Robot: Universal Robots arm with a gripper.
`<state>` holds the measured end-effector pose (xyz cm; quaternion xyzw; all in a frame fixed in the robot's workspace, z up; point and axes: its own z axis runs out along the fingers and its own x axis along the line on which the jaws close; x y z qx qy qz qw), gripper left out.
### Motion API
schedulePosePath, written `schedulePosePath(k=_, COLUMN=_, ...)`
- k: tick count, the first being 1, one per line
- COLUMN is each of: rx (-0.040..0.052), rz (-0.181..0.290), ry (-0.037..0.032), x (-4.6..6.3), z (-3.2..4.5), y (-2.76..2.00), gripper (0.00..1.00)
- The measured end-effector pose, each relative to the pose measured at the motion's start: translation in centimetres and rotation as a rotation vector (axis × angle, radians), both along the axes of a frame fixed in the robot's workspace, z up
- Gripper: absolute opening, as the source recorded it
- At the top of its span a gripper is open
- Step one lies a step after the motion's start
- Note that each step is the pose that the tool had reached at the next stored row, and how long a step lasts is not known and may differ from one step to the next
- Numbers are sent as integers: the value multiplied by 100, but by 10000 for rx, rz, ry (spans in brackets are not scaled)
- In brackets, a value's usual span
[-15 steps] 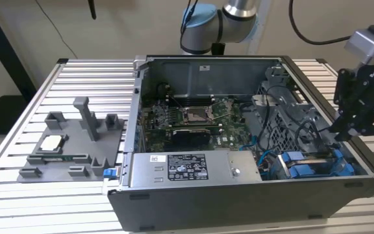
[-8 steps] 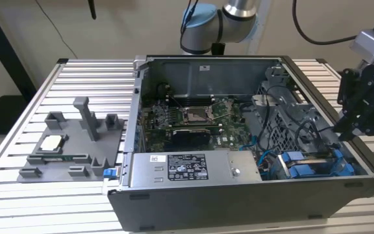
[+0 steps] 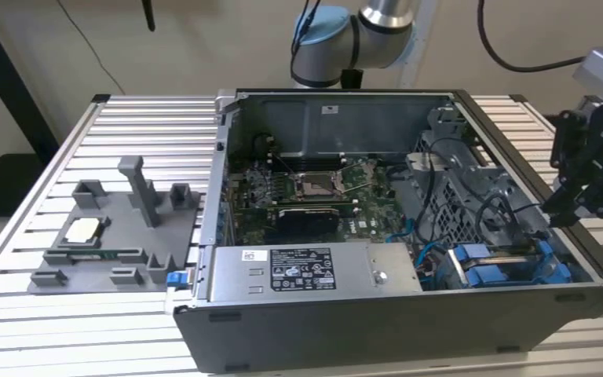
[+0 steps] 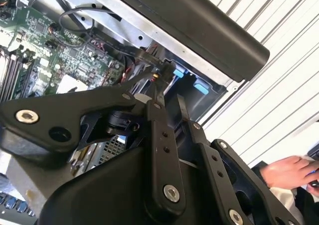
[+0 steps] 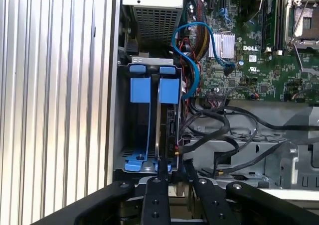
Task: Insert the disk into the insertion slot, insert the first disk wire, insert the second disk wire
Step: 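Insert the second disk wire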
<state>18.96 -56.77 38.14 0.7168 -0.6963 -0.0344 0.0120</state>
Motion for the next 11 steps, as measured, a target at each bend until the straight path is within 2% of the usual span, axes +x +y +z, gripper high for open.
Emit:
schedulePosePath(k=6, rx=24, rz=-8, ry=6, x=34, z=-2, y=1, gripper=27)
schedulePosePath(k=8, rx=59, rz=-41, ry=6, x=50, z=-9, y=1, gripper=27)
schedulePosePath(k=11, rx=169, rz=-121, ry=6, x=70, z=-33, y=1, gripper=27)
